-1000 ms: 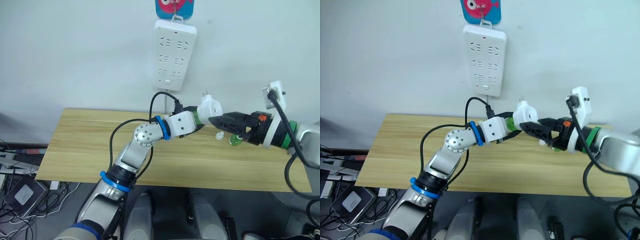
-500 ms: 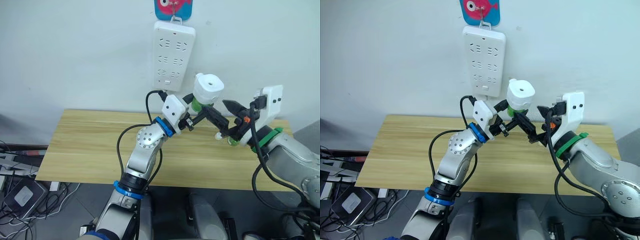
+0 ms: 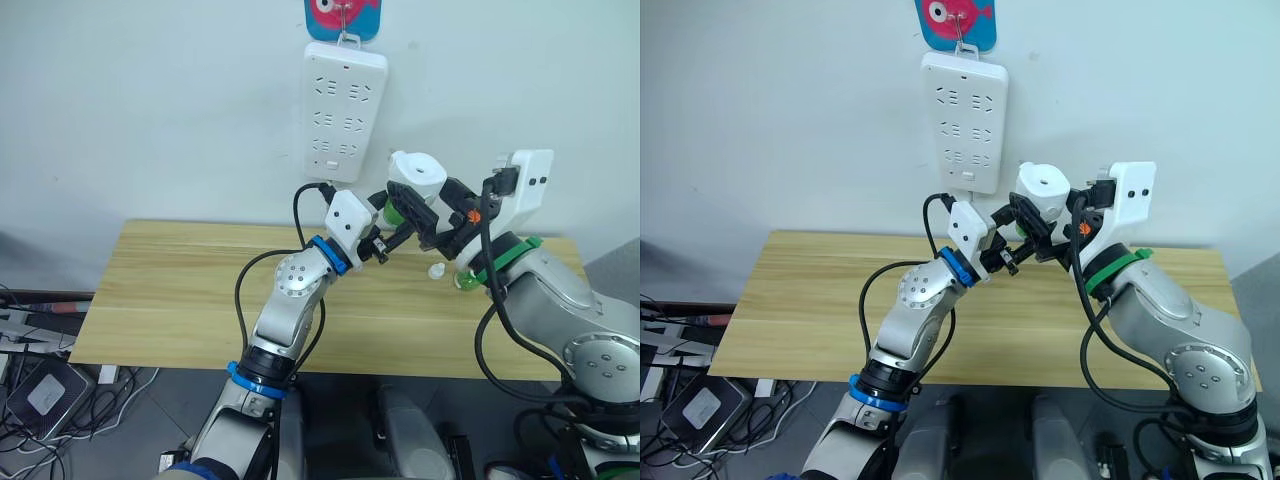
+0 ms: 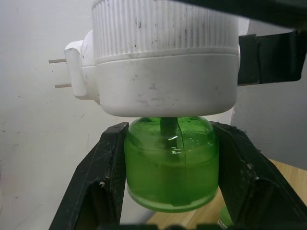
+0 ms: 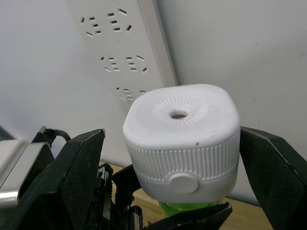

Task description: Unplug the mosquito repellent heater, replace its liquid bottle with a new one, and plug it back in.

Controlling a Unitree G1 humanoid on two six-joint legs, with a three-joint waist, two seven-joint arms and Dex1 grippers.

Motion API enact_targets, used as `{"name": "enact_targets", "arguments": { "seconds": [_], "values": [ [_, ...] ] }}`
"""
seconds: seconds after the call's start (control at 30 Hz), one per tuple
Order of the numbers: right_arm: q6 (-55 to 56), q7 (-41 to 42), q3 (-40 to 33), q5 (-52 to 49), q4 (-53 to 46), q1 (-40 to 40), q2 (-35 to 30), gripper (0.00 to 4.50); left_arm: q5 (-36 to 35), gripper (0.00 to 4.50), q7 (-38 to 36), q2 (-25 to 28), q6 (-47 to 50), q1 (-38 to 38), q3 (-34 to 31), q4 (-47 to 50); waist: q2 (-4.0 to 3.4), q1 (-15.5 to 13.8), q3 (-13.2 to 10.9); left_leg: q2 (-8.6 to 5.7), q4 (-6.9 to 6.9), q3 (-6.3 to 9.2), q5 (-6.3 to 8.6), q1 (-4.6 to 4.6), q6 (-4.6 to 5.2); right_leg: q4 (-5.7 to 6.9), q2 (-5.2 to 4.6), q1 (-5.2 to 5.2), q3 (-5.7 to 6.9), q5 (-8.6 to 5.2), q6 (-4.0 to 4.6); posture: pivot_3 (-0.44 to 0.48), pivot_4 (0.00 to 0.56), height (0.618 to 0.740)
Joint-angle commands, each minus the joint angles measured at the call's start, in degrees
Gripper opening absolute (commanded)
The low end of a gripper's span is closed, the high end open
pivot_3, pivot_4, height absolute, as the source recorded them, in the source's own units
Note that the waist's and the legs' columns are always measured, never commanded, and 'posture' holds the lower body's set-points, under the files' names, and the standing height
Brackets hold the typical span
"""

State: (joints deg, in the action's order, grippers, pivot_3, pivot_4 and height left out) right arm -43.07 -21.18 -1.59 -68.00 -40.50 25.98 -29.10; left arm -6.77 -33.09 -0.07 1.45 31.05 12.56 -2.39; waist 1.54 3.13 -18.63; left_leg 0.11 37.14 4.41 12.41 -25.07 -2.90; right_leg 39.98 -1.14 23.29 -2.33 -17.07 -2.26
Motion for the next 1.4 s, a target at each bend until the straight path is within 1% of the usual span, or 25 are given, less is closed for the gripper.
{"name": "enact_targets", "arguments": {
  "seconds": [0.03,0.13,0.23,0.3,0.33,0.5,0.57,0.7,0.73,0.8,0.9,0.97,1.03,1.1,1.2,1.27,1.4],
  "values": [
    [0.05,1.16,-0.38,2.00,-0.63,0.68,0.45,4.46,-1.44,2.26,0.29,-0.98,0.03,-0.20,0.84,3.97,0.00,0.00,0.00,0.00,0.00,-0.01,0.00,0.00,0.00,0.00,0.00,0.00,-0.01,0.00,0.00,-0.053,0.264,0.740],
    [-0.08,1.81,-0.49,2.70,-0.40,0.62,0.95,4.46,-1.49,2.26,0.25,-1.00,0.16,-0.11,0.99,4.00,-0.01,0.03,0.00,0.00,0.00,-0.01,0.00,0.00,0.00,0.00,-0.01,0.00,-0.01,0.00,0.00,-0.053,0.263,0.740],
    [-0.39,2.45,-0.41,3.50,-0.30,0.51,1.21,3.87,-1.42,2.26,0.11,-0.95,-0.09,0.06,1.15,3.85,-0.02,0.04,0.01,0.01,0.00,0.00,0.00,0.01,0.01,0.01,0.00,0.00,0.00,0.00,0.00,-0.053,0.263,0.740],
    [-0.39,2.57,-0.52,3.94,-0.29,0.45,1.59,3.18,-1.47,2.26,0.08,-0.97,-0.08,0.10,1.14,3.84,-0.01,0.04,0.01,0.00,0.00,-0.01,0.01,0.00,0.02,0.01,0.00,0.00,-0.01,0.00,0.00,-0.053,0.263,0.740],
    [-0.25,2.67,-0.59,4.13,-0.29,0.42,1.88,3.07,-1.48,2.26,0.08,-0.96,-0.06,0.08,1.14,3.86,-0.02,0.04,0.01,0.00,0.00,-0.01,0.01,0.00,0.01,0.01,-0.01,0.00,-0.01,0.00,0.00,-0.053,0.263,0.740],
    [-0.60,3.81,-0.80,4.93,-0.42,0.29,2.38,3.07,-2.02,2.26,-0.09,-1.03,0.72,0.00,1.05,4.16,-0.02,0.05,0.01,0.00,-0.01,-0.01,0.01,0.01,0.01,0.01,-0.01,0.00,-0.01,0.00,0.00,-0.053,0.263,0.740],
    [-0.69,4.12,-0.91,5.39,-0.49,0.01,2.62,3.07,-3.14,2.97,-0.60,-1.10,1.94,-0.23,0.89,4.73,-0.02,0.06,0.01,0.00,0.00,-0.01,0.01,0.00,0.01,0.01,-0.01,0.00,-0.01,0.00,0.00,-0.045,0.260,0.740],
    [-0.84,5.19,-1.63,7.14,-0.26,-0.37,2.55,3.06,-5.22,4.18,-1.92,0.37,4.71,-1.00,0.79,7.42,-0.02,0.06,0.03,0.00,-0.01,-0.01,0.01,0.01,0.01,0.01,-0.01,0.00,0.00,0.00,0.00,-0.045,0.260,0.740],
    [-0.79,5.61,-1.80,7.81,-0.20,-0.55,2.33,3.06,-5.64,4.45,-2.12,0.92,5.50,-1.33,0.58,8.30,-0.03,0.06,0.03,0.00,-0.01,-0.01,0.01,0.00,0.02,0.01,-0.01,0.00,-0.01,0.00,0.00,-0.030,0.256,0.740],
    [-0.65,6.92,-2.12,9.40,0.08,-1.26,1.54,3.05,-7.62,4.50,-3.25,3.27,8.24,-2.49,-0.57,11.49,-0.03,0.04,0.04,0.01,-0.01,0.00,0.00,0.01,0.00,0.01,-0.01,0.00,0.00,0.00,0.00,-0.030,0.256,0.740],
    [0.01,8.03,-3.17,11.51,0.49,-2.56,1.28,3.05,-12.37,4.50,-6.06,9.41,13.51,-4.85,-4.00,17.80,-0.05,0.02,0.12,0.02,-0.07,0.00,0.00,0.04,-0.01,0.02,0.00,0.00,-0.01,0.00,0.00,-0.007,0.247,0.740],
    [0.41,8.62,-4.12,12.55,0.69,-3.26,1.38,3.04,-16.10,4.50,-7.76,14.38,17.15,-5.52,-7.98,20.84,-0.09,0.04,0.13,0.08,-0.09,0.02,-0.02,0.08,-0.04,0.03,0.01,0.00,0.00,0.00,0.00,0.008,0.245,0.740],
    [0.58,9.33,-4.77,13.45,0.83,-3.76,1.52,3.04,-18.31,4.50,-8.16,18.65,19.15,-4.43,-12.31,21.37,-0.10,-0.04,0.15,0.15,-0.10,0.03,-0.04,0.10,-0.07,0.05,0.02,0.00,0.01,0.00,0.01,0.018,0.242,0.740],
    [0.62,10.17,-5.22,14.19,0.91,-4.07,1.78,3.04,-18.50,4.50,-8.06,21.72,19.10,-2.64,-15.00,20.12,-0.09,-0.34,0.24,0.16,-0.10,0.05,-0.04,0.10,-0.07,0.07,0.06,0.00,0.04,0.00,0.01,0.034,0.238,0.740],
    [0.69,11.27,-5.58,15.09,1.35,-4.02,2.40,3.04,-16.15,4.50,-7.31,24.99,16.19,1.05,-17.67,15.13,-0.10,-0.92,0.32,0.11,-0.10,0.04,-0.04,0.10,-0.07,0.06,0.08,0.00,0.04,0.00,0.01,0.042,0.234,0.740],
    [0.69,11.92,-5.63,15.76,1.71,-3.69,2.99,3.04,-13.95,4.50,-6.68,25.97,13.41,3.38,-18.22,10.49,-0.10,-1.27,0.67,0.05,-0.10,0.01,-0.11,0.09,-0.19,0.04,0.05,0.00,0.02,0.00,0.01,0.046,0.233,0.740],
    [0.24,12.77,-5.59,16.50,1.97,-3.01,3.86,3.03,-10.78,4.50,-7.97,26.89,7.27,6.47,-17.16,2.59,-0.02,-1.38,0.98,-0.01,-0.16,0.00,-0.11,0.09,-0.19,-0.01,-0.01,0.00,0.01,0.00,0.01,0.042,0.233,0.740]
  ]
}}
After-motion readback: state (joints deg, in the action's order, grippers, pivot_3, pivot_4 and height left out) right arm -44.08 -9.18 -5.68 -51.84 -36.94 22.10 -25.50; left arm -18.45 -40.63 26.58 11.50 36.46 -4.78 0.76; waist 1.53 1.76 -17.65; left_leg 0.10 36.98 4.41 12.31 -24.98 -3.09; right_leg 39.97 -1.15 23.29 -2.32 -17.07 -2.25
